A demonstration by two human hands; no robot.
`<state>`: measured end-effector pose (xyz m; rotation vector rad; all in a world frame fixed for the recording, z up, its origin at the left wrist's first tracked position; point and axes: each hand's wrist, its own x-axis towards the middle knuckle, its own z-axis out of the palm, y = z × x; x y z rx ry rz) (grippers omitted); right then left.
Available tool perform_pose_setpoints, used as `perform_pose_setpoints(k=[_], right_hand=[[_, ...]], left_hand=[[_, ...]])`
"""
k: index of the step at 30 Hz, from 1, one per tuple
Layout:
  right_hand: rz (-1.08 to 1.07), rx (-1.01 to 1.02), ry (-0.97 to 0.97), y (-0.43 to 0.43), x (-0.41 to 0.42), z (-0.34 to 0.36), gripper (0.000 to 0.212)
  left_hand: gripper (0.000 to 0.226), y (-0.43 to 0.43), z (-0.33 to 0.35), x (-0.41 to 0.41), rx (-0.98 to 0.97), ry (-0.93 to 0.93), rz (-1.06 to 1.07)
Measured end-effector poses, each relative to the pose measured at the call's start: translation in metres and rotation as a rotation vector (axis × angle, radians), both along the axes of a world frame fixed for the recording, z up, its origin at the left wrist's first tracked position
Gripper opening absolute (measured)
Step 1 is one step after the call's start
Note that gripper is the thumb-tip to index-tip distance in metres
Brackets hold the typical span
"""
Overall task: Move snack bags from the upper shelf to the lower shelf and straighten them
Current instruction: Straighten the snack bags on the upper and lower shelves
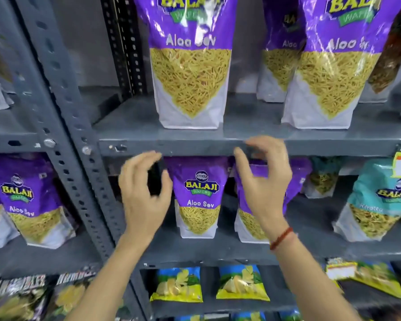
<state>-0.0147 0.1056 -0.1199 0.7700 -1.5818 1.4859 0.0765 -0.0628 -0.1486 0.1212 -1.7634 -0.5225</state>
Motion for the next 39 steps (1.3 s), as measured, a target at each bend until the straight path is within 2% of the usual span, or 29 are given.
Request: perform_pose_setpoints(k=[2, 5, 8, 11, 13, 16, 19, 22, 25, 32, 35, 39], right_hand=[[0.016, 0.110, -0.093, 0.001, 0.002, -0.048, 0.006], [0.101, 0.288, -0.342, -0.005, -0.007, -0.124, 0.005], [0.151, 0.428, -0.570, -0.014, -0.018, -0.176, 0.017], [0.092, 0.630, -0.724, -0.025, -0.025, -0.201, 0.038], [0.091, 0.696, -0.853, -0.030, -0.030, -0.210, 0.065], [0.210, 0.732, -1.013, -0.038, -0.039, -0.221, 0.103], [0.304, 0.674, -1.081, -0.045, -0.053, -0.242, 0.120], [0.363, 0.642, -1.115, -0.042, -0.071, -0.271, 0.109], [0.353, 0.649, -1.100, -0.040, -0.063, -0.259, 0.095], [0.389, 0.619, -1.059, -0.039, -0.046, -0.253, 0.079], [0.367, 0.635, -1.037, -0.037, -0.046, -0.252, 0.080], [0.357, 0.695, -0.978, -0.035, -0.044, -0.242, 0.066]], left_hand=[[0.030, -0.007, -0.053, -0.005, 0.080, -0.153, -0.096], [0.043, -0.024, -0.126, -0.018, 0.317, -0.467, -0.164], [0.066, -0.038, -0.172, -0.031, 0.550, -0.749, -0.178], [0.081, -0.047, -0.196, -0.045, 0.632, -0.940, -0.250], [0.082, -0.051, -0.206, -0.052, 0.650, -1.007, -0.319], [0.078, -0.056, -0.213, -0.060, 0.614, -1.059, -0.350], [0.072, -0.055, -0.216, -0.062, 0.605, -1.045, -0.302], [0.066, -0.053, -0.217, -0.058, 0.587, -1.024, -0.280], [0.063, -0.055, -0.216, -0.051, 0.554, -1.037, -0.267], [0.056, -0.050, -0.214, -0.036, 0.484, -1.031, -0.235], [0.056, -0.050, -0.212, -0.036, 0.481, -1.042, -0.223], [0.067, -0.052, -0.212, -0.035, 0.515, -1.064, -0.227]])
